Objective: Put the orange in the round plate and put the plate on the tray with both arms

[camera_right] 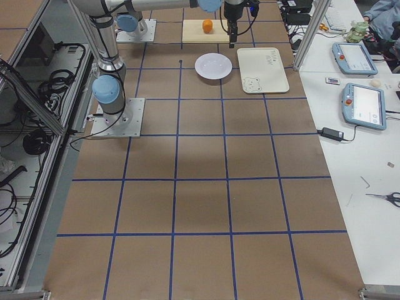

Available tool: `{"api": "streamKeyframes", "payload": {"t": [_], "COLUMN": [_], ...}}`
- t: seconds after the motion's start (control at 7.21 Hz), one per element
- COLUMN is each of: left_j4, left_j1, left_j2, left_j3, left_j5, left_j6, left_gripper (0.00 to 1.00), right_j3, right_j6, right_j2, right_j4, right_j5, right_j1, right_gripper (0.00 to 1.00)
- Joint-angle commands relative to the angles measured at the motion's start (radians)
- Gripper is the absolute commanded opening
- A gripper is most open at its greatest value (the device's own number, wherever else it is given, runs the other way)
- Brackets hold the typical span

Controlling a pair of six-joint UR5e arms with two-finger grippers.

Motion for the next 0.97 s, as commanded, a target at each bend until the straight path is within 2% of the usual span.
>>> {"api": "streamKeyframes", "payload": {"t": [0.0, 0.83], "left_j4": [0.000, -0.001], "left_j1": [0.001, -0.002], "left_j2": [0.000, 0.003], "left_j3": [0.000, 0.000], "left_j5": [0.002, -0.001], "left_j6": [0.000, -0.002], "left_gripper": [1.00, 1.00], "right_j3": [0.029, 0.029], "right_j6": [0.003, 0.000], "right_j2": [-0.014, -0.014], "right_j4": [-0.011, -0.016], "right_j5": [0.000, 0.000], "right_j1": [-0.001, -0.001], "right_gripper": [1.00, 1.00]}}
